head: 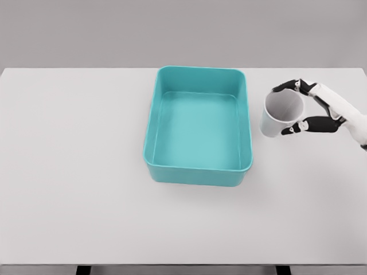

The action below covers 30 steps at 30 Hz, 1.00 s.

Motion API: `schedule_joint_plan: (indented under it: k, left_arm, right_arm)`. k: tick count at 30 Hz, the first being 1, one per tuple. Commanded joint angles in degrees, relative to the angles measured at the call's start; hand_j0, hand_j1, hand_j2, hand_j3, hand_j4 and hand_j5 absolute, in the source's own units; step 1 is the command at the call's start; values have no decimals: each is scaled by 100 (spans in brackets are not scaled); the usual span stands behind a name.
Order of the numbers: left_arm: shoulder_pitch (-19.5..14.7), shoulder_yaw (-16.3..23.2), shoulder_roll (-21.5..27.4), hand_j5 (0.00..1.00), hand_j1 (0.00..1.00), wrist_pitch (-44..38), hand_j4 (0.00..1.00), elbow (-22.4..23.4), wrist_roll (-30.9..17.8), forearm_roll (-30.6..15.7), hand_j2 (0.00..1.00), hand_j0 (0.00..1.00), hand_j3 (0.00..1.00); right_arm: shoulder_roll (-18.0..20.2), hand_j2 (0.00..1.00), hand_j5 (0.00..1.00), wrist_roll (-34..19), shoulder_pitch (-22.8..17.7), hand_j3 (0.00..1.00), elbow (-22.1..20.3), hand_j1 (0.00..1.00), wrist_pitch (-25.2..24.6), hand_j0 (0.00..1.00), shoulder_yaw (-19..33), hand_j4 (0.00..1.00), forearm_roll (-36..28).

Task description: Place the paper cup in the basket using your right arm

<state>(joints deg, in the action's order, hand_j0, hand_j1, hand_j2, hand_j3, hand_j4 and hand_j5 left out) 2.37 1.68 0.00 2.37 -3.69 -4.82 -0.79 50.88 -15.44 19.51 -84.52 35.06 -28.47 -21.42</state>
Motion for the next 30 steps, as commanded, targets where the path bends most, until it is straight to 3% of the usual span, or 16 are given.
schedule_joint_plan:
  k: [1, 16, 24, 30]
  left_arm:
    - [0, -1, 0, 100, 100, 0, 100, 0, -1, -1, 100, 100, 100]
    - [0, -1, 0, 100, 100, 0, 100, 0, -1, -1, 100, 100, 100]
    - [0, -1, 0, 100, 100, 0, 100, 0, -1, -1, 100, 100, 100]
    - [0, -1, 0, 100, 100, 0, 100, 0, -1, -1, 100, 100, 100]
  right_arm:
    - [-131, 59, 59, 6, 18, 59, 32, 59, -6, 59, -203, 59, 42]
    - [-237, 59, 59, -2, 958, 59, 32, 59, -6, 59, -616, 59, 323]
    - [-623, 60, 60, 15, 1547, 60, 208, 60, -6, 60, -1108, 60, 877]
    - [-685, 72, 72, 24, 1837, 72, 252, 72, -6, 72, -1275, 72, 1922]
